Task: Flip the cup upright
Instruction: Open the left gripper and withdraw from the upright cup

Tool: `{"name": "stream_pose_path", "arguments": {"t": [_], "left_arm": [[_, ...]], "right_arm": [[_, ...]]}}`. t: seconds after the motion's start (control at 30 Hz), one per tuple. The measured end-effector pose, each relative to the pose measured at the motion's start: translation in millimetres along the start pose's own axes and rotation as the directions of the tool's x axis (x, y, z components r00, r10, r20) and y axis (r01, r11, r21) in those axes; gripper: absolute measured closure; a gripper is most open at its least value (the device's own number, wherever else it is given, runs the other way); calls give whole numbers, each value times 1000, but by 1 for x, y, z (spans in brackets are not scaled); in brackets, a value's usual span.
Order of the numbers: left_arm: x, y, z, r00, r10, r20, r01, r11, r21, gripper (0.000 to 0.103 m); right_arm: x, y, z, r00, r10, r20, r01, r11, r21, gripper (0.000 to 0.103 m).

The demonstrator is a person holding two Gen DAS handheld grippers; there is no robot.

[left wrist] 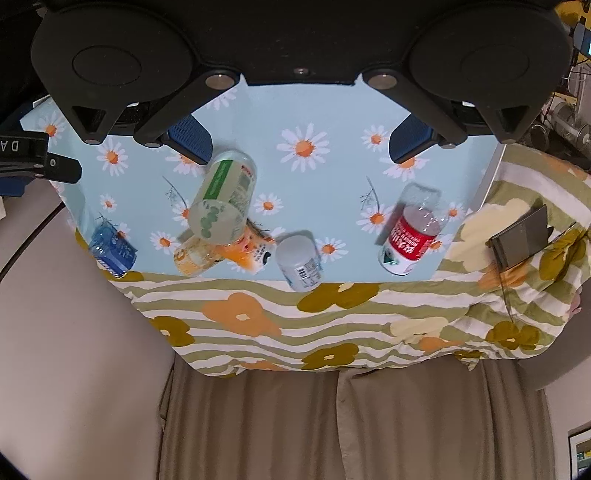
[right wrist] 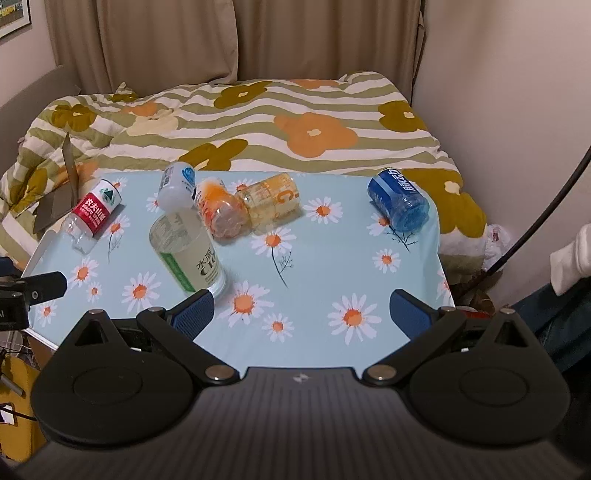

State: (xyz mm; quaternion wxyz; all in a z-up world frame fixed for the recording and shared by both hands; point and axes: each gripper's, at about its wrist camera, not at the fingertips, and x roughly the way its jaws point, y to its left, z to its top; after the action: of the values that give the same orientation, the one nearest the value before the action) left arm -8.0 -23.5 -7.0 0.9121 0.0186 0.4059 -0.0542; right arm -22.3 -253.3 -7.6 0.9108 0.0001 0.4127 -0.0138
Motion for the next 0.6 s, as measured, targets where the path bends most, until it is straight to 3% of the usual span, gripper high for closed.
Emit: {"name": "stream_pose_path", "arguments": {"t": [0.6], "left_arm": [[-7, 3, -7, 999, 3, 34, -4, 1000, 28, 0]], "right_arm": [[-9, 11, -6, 1000, -20, 13, 20, 1000, 5, 0]]}}
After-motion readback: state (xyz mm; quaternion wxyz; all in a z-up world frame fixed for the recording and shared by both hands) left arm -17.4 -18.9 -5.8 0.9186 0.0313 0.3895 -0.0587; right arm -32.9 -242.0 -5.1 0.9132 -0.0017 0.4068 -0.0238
